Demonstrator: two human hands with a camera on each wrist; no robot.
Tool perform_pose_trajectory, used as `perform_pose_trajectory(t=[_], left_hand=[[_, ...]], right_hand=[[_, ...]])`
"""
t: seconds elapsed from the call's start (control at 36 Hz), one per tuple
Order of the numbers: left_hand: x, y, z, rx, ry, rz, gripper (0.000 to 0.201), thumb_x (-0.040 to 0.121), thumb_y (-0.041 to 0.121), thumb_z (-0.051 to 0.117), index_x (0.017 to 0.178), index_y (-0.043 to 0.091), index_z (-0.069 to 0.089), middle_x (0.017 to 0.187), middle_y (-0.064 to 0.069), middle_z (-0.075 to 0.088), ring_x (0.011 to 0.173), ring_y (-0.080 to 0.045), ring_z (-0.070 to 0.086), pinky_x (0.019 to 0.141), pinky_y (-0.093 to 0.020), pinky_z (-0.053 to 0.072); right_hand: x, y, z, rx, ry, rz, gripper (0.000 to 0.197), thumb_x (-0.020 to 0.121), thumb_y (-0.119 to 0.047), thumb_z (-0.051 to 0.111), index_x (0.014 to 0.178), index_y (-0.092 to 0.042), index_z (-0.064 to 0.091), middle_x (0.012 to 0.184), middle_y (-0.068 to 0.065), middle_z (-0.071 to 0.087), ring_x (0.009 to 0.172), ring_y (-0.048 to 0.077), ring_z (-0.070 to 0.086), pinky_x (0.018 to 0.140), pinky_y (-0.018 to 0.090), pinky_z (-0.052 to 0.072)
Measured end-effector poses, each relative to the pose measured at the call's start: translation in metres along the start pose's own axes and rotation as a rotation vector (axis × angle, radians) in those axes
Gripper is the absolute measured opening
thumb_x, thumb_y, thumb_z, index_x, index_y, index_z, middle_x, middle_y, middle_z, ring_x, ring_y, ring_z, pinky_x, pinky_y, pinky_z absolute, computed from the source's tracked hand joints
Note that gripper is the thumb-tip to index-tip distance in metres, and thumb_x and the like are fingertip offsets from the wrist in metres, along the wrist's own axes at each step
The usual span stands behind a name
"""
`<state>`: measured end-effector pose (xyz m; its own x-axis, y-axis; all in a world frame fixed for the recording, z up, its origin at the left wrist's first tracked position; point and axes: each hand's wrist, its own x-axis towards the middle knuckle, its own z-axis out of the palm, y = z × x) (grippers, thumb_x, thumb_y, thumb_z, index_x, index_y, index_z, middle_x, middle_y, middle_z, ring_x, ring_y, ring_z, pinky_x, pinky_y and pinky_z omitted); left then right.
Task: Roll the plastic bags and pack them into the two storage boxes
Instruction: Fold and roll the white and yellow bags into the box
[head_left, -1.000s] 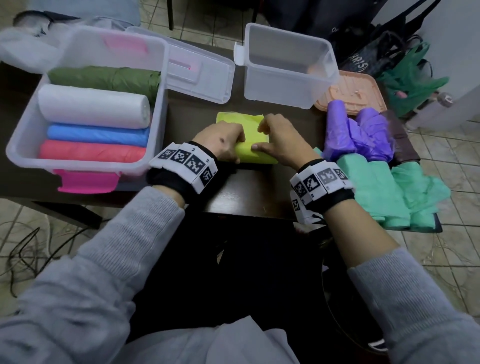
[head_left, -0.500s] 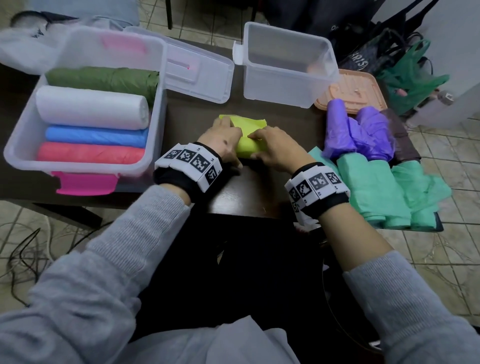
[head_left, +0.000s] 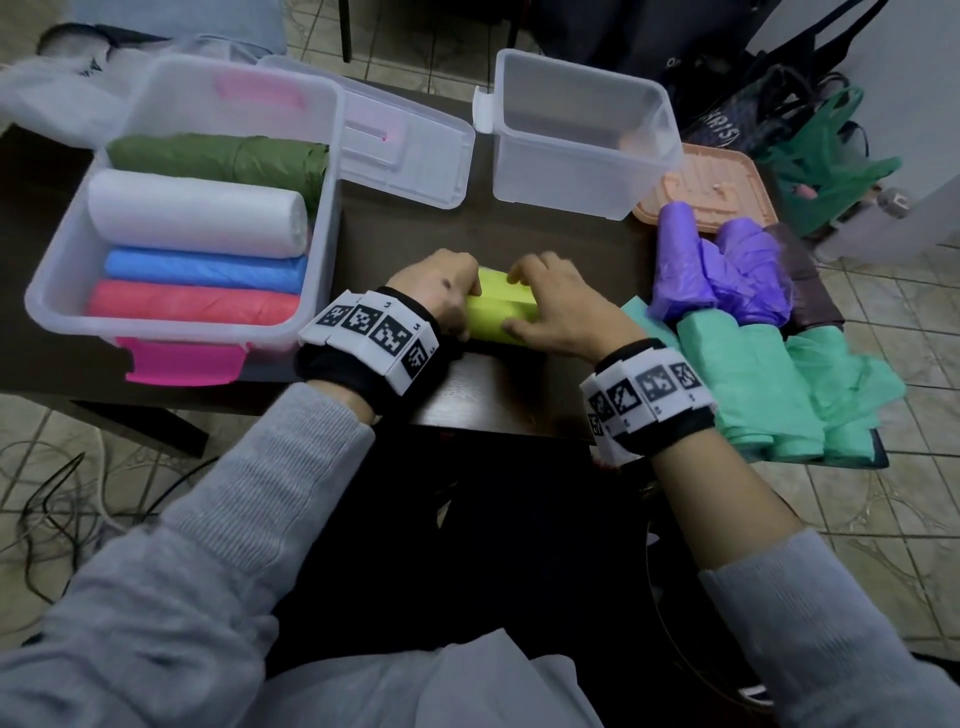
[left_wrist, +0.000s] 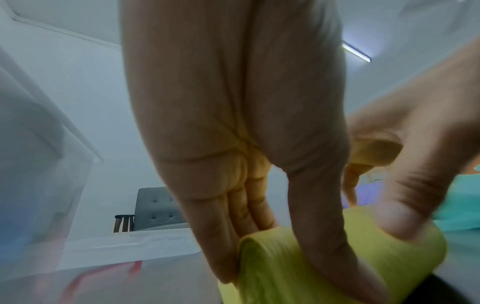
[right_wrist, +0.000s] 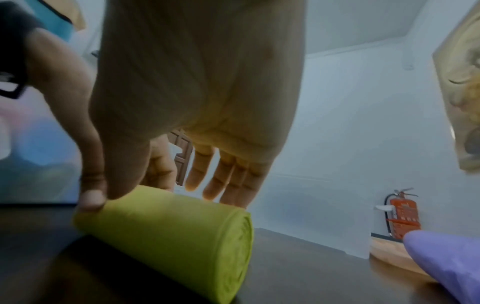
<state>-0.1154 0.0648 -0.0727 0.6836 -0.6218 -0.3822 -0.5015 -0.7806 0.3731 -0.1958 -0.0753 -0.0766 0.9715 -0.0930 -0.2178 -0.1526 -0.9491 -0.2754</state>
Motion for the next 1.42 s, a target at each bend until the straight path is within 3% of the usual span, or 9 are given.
perform_pose_trajectory(t=[0.14,0.39,0.53,0.69,0.78,0.92,1.14,1.33,1.42], left_hand=[[0.001,0.001,-0.004,-0.011,-0.041,-0.019,0.053,0.075,0.015,0.076,0.125,0.018,0.057,0.123,-0.011,0.058,0.108,-0.028,0.057,0.088,-0.036,0.047],[0.005,-0.008,-0.004,-0.114,0.071,0.008,0.056,0.077,0.016,0.074,0.13,0.02,0.055,0.133,-0.009,0.054,0.119,-0.026,0.052,0.096,-0.031,0.041],[0.006,-0.012,-0.001,-0.164,0.069,-0.019,0.05,0.077,0.02,0.075,0.125,0.023,0.059,0.13,-0.007,0.056,0.117,-0.025,0.053,0.094,-0.031,0.041],[0.008,-0.013,-0.002,-0.165,0.054,-0.022,0.05,0.076,0.023,0.076,0.124,0.023,0.06,0.127,-0.007,0.057,0.114,-0.026,0.055,0.093,-0.032,0.043],[0.007,-0.013,-0.001,-0.166,0.056,-0.022,0.05,0.076,0.021,0.076,0.123,0.023,0.06,0.127,-0.007,0.057,0.114,-0.027,0.055,0.095,-0.036,0.044],[0.006,-0.014,0.0,-0.178,0.068,-0.016,0.048,0.074,0.023,0.077,0.119,0.025,0.062,0.122,-0.005,0.058,0.11,-0.025,0.056,0.094,-0.039,0.046],[0.003,-0.014,0.0,-0.19,0.076,0.007,0.048,0.075,0.022,0.076,0.121,0.024,0.062,0.123,-0.006,0.06,0.111,-0.025,0.056,0.097,-0.039,0.045],[-0.007,-0.007,-0.004,-0.206,0.132,0.022,0.055,0.079,0.016,0.072,0.131,0.019,0.055,0.132,-0.007,0.056,0.122,-0.023,0.052,0.102,-0.033,0.041],[-0.024,0.0,-0.019,-0.308,0.241,0.078,0.054,0.08,0.017,0.071,0.132,0.018,0.055,0.139,0.001,0.051,0.128,-0.014,0.047,0.104,-0.02,0.032]], right_hand=[[-0.007,-0.007,0.008,-0.122,0.04,-0.061,0.058,0.074,-0.034,0.076,0.122,-0.015,0.049,0.12,0.009,0.048,0.112,0.026,0.044,0.094,0.04,0.041],[0.002,-0.004,0.003,-0.057,-0.061,-0.023,0.051,0.089,-0.029,0.06,0.136,-0.012,0.046,0.132,0.012,0.051,0.122,0.028,0.046,0.1,0.033,0.033],[0.01,0.0,-0.001,0.028,-0.125,0.02,0.048,0.087,-0.039,0.061,0.126,-0.012,0.054,0.123,0.008,0.056,0.111,0.024,0.053,0.084,0.026,0.038],[0.015,-0.002,0.006,0.029,-0.148,0.087,0.086,0.064,-0.064,0.072,0.128,-0.016,0.042,0.121,0.006,0.045,0.114,0.021,0.04,0.095,0.034,0.038],[0.016,-0.006,0.011,-0.027,-0.134,0.087,0.089,0.06,-0.07,0.07,0.125,-0.016,0.045,0.12,0.006,0.05,0.114,0.023,0.041,0.094,0.037,0.038],[0.013,-0.01,0.015,-0.009,-0.097,0.045,0.074,0.068,-0.067,0.066,0.115,-0.01,0.053,0.101,0.004,0.039,0.111,0.026,0.04,0.093,0.041,0.041],[-0.003,-0.006,0.026,-0.002,-0.009,-0.007,0.063,0.083,-0.059,0.056,0.12,-0.01,0.048,0.117,0.011,0.052,0.111,0.027,0.048,0.092,0.042,0.043],[-0.008,-0.011,0.033,0.086,0.032,0.075,0.058,0.088,-0.056,0.052,0.121,-0.009,0.047,0.118,0.01,0.05,0.108,0.028,0.05,0.087,0.039,0.043],[-0.006,-0.013,0.03,0.231,0.083,0.135,0.052,0.088,-0.055,0.052,0.114,-0.011,0.049,0.111,0.009,0.052,0.099,0.029,0.054,0.079,0.037,0.042]])
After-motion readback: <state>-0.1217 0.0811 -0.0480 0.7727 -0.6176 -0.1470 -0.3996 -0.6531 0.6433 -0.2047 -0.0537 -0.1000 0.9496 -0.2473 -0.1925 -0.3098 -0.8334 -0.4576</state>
